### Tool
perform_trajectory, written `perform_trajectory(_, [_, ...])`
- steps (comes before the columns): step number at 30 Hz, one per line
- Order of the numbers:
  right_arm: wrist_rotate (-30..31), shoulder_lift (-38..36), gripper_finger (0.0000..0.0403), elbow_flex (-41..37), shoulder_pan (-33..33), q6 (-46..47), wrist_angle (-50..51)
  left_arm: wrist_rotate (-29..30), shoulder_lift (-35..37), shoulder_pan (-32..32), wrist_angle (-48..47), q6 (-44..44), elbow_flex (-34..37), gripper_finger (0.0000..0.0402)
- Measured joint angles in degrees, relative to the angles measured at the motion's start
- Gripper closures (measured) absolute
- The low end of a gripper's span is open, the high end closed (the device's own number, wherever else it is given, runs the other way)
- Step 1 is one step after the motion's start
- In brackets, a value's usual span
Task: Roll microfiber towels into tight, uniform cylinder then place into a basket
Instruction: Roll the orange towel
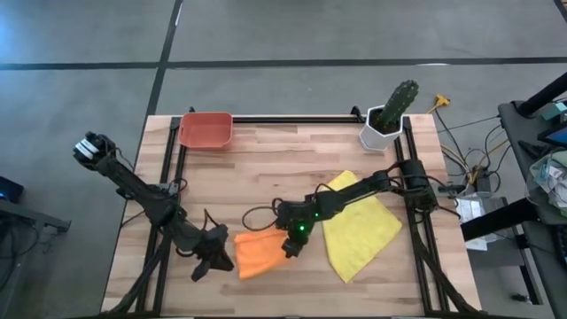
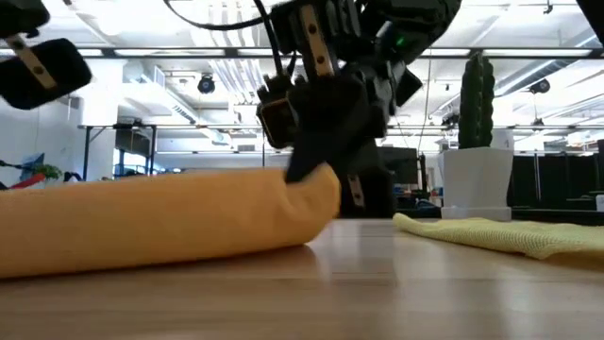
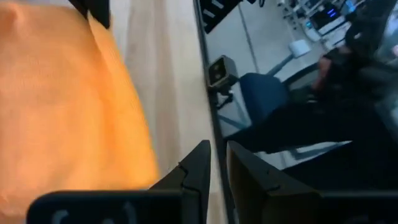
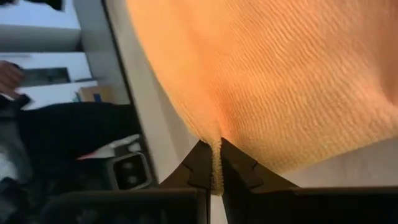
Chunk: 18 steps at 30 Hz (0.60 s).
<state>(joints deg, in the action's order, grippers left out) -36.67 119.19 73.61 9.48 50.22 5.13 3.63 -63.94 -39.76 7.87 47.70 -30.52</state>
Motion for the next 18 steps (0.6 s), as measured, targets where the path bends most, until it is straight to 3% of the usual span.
perform_trajectory(11, [-1.2, -0.6, 0.0390, -1.4, -1.0, 5.3, 0.0, 5.4, -6.7, 0.7, 0.8, -3.5, 0.2, 0.0363])
perform_trajectory(18, [-1.3, -0.3, 0.0390, -8.3, -2.2, 14.9, -12.4, 5.8, -13.0, 2.0, 8.8, -3.2, 0.2, 0.0363])
